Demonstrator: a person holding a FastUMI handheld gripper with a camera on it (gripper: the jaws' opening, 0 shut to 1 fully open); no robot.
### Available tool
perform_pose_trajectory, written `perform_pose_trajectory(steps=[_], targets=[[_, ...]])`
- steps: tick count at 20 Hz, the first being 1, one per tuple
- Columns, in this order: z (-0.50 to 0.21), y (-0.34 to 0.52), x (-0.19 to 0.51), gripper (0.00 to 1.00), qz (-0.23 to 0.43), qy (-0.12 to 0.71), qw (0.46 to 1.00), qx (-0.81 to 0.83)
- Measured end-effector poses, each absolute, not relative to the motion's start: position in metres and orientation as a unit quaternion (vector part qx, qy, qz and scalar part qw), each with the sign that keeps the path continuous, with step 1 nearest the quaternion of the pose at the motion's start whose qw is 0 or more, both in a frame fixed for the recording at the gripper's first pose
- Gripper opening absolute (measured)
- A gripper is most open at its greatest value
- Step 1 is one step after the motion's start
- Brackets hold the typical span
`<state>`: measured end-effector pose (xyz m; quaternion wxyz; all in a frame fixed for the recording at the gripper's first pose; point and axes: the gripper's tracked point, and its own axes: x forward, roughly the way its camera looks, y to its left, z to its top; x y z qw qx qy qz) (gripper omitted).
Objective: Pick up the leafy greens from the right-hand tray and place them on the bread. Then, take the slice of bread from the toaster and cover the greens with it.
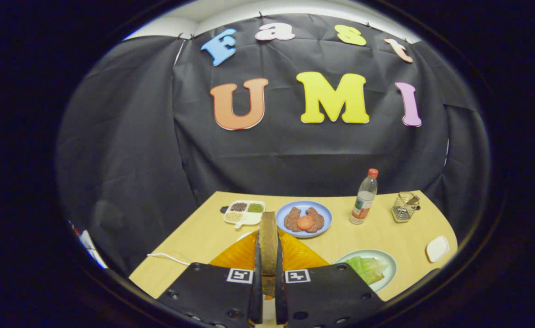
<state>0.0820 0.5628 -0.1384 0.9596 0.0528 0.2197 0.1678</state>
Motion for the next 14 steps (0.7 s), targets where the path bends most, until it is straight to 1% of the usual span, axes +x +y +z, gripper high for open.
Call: perform_pose_trajectory(steps=[3, 7, 10, 14], targets=[[-0.101, 0.535, 0.084, 0.11, 0.169, 0.190, 0.964, 0.082], [-0.092, 0.488, 0.088, 0.11, 0.164, 0.168, 0.969, 0.079], [-0.102, 0.453, 0.097, 0.11, 0.161, 0.161, 0.971, 0.069], [-0.134, 0.422, 0.108, 0.11, 0.158, 0.170, 0.971, 0.061]])
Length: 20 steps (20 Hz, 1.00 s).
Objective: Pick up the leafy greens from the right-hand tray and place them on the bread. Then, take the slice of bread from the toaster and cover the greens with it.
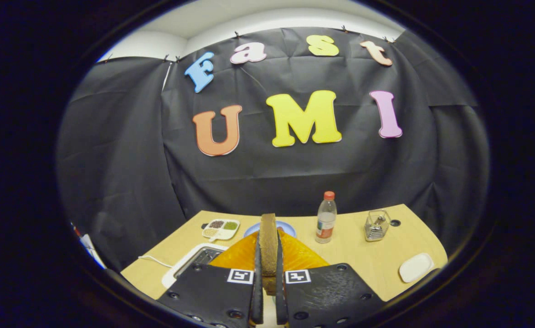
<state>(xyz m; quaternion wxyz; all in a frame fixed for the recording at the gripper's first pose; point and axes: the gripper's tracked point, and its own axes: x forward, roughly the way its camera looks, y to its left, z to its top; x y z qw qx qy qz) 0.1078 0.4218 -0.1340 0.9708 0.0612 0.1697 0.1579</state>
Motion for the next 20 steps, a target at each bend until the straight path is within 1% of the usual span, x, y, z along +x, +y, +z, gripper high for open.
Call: perform_pose_trajectory(steps=[9, 12, 15, 18, 19, 20], targets=[[-0.260, 0.420, 0.127, 0.11, 0.146, 0.269, 0.948, 0.083], [-0.280, 0.423, 0.128, 0.11, 0.145, 0.288, 0.942, 0.095], [-0.290, 0.407, 0.131, 0.11, 0.131, 0.290, 0.944, 0.087], [-0.300, 0.383, 0.135, 0.20, 0.113, 0.298, 0.944, 0.082], [-0.300, 0.375, 0.137, 0.22, 0.107, 0.296, 0.946, 0.081], [-0.300, 0.368, 0.139, 0.29, 0.102, 0.294, 0.947, 0.080]])
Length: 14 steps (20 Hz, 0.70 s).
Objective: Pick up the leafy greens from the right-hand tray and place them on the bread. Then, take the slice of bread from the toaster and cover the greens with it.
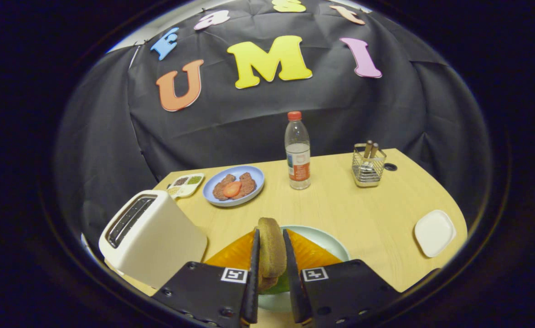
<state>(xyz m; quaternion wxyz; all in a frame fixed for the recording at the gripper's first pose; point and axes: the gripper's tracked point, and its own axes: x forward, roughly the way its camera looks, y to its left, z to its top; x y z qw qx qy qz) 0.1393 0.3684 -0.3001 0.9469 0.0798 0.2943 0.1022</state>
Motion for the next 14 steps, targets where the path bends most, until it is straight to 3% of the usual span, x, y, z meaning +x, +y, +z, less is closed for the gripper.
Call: perform_pose_trajectory(steps=[2, 4, 7, 11, 14], targets=[[-0.298, 0.358, 0.142, 0.29, 0.098, 0.290, 0.949, 0.080], [-0.293, 0.345, 0.143, 0.43, 0.092, 0.285, 0.951, 0.077], [-0.275, 0.325, 0.146, 0.52, 0.088, 0.267, 0.957, 0.076], [-0.235, 0.284, 0.145, 0.78, 0.074, 0.229, 0.969, 0.055], [-0.196, 0.249, 0.138, 0.91, 0.069, 0.199, 0.977, 0.038]])
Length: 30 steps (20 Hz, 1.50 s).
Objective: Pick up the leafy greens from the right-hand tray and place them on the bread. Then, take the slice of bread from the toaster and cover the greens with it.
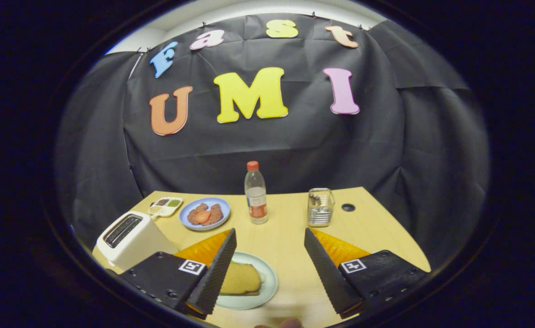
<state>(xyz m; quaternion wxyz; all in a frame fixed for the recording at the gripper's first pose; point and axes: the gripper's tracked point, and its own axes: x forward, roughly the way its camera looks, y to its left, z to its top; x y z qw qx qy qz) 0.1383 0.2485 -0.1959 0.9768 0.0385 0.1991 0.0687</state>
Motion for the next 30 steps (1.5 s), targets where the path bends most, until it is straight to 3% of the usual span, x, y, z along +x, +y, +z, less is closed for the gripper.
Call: perform_pose_trajectory(steps=[6, 15, 30], targets=[[-0.110, 0.169, 0.112, 0.95, 0.055, 0.147, 0.987, 0.028], [-0.043, 0.066, 0.051, 0.94, 0.008, 0.093, 0.996, 0.011], [-0.011, 0.061, 0.001, 0.95, 0.000, 0.052, 0.998, 0.032]])
